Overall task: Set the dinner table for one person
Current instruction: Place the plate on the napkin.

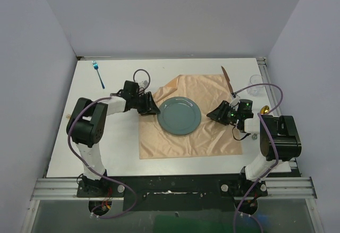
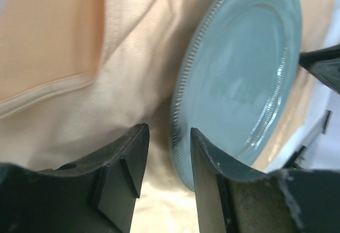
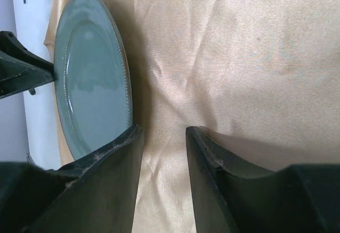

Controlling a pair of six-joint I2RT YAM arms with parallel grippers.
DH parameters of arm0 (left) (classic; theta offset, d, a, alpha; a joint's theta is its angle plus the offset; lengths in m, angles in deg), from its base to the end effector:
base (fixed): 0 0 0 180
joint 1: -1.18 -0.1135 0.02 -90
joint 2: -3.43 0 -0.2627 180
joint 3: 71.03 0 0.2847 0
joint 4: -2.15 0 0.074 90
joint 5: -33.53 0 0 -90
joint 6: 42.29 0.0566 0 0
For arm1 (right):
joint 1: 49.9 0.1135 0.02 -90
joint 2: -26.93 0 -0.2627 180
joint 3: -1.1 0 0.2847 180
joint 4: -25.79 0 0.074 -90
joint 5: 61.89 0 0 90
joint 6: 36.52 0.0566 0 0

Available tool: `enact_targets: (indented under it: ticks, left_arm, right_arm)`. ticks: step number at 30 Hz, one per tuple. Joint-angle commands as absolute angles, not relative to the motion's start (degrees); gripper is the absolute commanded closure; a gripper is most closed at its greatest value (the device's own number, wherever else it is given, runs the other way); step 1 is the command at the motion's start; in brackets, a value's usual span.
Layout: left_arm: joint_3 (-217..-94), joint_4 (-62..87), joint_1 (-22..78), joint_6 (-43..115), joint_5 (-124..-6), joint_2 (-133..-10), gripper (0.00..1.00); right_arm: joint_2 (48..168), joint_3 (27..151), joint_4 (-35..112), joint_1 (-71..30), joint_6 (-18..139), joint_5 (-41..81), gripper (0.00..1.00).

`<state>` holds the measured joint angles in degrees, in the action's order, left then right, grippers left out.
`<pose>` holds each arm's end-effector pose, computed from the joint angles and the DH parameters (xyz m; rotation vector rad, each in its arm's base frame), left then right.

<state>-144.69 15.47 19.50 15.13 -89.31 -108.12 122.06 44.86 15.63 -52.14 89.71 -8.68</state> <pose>0.3865 -0.1603 0.0882 -0.0543 2.5797 -1.0712 0.3121 0.0217 0.0741 0.4310 2.2904 1.0384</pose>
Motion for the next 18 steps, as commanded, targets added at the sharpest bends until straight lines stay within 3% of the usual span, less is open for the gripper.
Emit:
enact_targets:
  ticks: [1,7,18]
  left_arm:
    - [-145.2,24.4,18.3,20.2,-74.4,-104.7,0.6]
    - [-142.9,20.5,17.1,15.5,-68.6,-101.6,0.61]
    - [-143.3,-1.4,16.3,3.1,-73.2,-102.3,0.61]
  right_arm:
    - [122.4,45.1,16.9,-53.0,88.0,-6.0,0.6]
    - [121.2,44.9,17.4,-53.0,88.0,-6.0,0.6]
    - [118.3,45.5,19.7,-53.0,87.0,-5.8,0.6]
